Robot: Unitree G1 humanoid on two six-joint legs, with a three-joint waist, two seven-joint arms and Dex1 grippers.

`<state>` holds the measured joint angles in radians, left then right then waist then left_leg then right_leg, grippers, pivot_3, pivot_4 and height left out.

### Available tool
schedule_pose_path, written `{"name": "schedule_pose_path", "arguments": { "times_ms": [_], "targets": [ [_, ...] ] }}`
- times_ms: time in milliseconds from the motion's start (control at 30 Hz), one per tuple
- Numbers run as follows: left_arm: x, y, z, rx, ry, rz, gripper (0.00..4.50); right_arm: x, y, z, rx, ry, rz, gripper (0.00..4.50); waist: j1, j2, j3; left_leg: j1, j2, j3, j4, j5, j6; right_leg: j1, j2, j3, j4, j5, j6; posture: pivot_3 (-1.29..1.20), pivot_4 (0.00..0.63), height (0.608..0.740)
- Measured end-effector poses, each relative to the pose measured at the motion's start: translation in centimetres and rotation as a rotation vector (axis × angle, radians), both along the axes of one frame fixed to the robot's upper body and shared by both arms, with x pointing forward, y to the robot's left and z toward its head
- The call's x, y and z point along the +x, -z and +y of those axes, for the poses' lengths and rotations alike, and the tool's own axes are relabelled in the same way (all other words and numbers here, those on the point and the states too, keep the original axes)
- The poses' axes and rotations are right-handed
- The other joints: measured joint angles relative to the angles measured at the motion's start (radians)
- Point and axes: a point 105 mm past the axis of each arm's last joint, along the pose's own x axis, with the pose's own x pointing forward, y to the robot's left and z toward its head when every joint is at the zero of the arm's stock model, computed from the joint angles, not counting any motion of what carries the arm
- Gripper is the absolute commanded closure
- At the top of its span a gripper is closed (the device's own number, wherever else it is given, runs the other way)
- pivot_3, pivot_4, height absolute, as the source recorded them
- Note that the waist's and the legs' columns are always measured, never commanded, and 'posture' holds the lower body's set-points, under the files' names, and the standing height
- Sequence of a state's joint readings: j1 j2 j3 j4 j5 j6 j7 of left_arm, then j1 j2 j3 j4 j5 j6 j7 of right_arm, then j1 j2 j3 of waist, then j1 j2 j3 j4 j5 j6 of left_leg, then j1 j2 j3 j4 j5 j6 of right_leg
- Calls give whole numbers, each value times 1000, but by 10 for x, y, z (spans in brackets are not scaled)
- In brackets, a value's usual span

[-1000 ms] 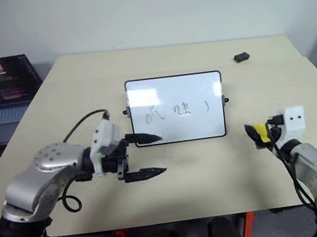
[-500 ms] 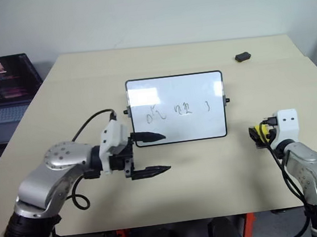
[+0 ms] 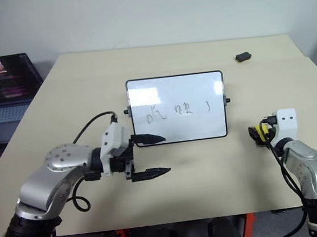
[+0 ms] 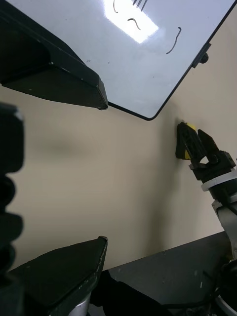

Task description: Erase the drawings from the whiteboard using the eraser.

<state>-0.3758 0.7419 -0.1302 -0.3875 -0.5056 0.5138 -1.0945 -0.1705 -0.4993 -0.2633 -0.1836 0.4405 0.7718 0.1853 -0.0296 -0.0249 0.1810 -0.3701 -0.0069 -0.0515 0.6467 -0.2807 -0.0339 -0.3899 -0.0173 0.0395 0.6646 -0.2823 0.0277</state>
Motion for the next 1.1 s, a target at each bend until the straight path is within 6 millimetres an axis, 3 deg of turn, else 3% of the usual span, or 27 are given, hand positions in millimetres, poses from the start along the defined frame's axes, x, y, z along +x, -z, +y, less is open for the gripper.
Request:
{"name": "schedule_pose_path", "arguments": {
  "times_ms": [67,333,667,833,1033,1100],
  "targets": [
    [-1,0,0,2,3,1,0,0,2,0,5,-2,7,612,0,0,0,0,0,0,0,0,0,0,0,0,0,0,0,0,150,740],
    [-2,3,1,4,4,5,0,0,6,1,4,-1,13,3257,0,0,0,0,0,0,0,0,0,0,0,0,0,0,0,0,150,740],
    [3,6,-1,-28,-51,-6,0,2,3,1,17,9,-22,3305,0,0,0,1,0,0,0,0,0,0,0,0,1,0,0,0,150,740],
    [30,8,3,-49,-286,-61,0,1,-41,7,-46,0,-227,3306,-1,0,0,1,0,0,0,0,0,0,0,0,1,0,0,0,150,740],
    [37,14,4,-77,-416,-26,0,1,-77,25,-106,-46,-428,3308,-3,0,0,1,0,0,0,0,0,0,0,0,1,0,0,0,150,740],
    [37,19,7,-70,-456,-4,0,6,-94,42,-122,-96,-513,3308,-5,1,0,2,0,0,0,0,0,0,0,1,2,0,0,0,150,740]
  ]
}}
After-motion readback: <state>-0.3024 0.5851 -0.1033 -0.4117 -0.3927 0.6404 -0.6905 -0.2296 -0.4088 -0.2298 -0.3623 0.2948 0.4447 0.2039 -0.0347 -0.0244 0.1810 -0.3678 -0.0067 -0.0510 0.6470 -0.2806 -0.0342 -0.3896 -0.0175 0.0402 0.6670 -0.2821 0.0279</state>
